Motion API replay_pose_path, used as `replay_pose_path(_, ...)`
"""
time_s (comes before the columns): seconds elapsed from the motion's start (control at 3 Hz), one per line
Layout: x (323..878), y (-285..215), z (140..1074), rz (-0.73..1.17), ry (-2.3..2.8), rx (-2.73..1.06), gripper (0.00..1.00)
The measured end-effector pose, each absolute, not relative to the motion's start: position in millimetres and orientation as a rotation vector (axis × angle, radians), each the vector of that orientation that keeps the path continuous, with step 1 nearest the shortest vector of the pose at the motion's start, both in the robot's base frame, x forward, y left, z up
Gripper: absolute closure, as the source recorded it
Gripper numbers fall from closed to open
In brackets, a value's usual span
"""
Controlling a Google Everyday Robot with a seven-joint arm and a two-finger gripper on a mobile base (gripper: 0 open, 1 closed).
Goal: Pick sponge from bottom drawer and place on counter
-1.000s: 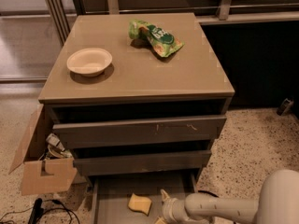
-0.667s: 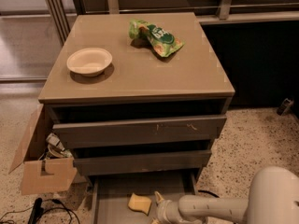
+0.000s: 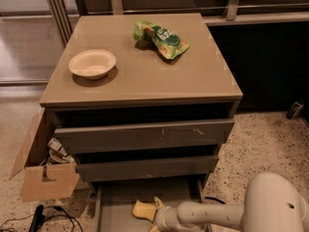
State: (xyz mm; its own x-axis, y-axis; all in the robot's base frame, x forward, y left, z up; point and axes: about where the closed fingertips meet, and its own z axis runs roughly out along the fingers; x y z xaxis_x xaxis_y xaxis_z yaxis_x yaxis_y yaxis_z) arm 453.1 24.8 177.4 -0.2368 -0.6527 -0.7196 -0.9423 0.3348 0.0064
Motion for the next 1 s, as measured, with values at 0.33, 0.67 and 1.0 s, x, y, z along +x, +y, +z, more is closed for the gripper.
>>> replay_pose_path(0.33, 474, 27, 170, 0.607, 1.961, -1.368, 0.0)
replay_pose_path(0.67, 491, 24, 160, 0.65, 1.967, -1.32, 0.0)
replay_pose_path(1.0, 496, 26, 139, 0.724, 2.007, -1.297, 0.0)
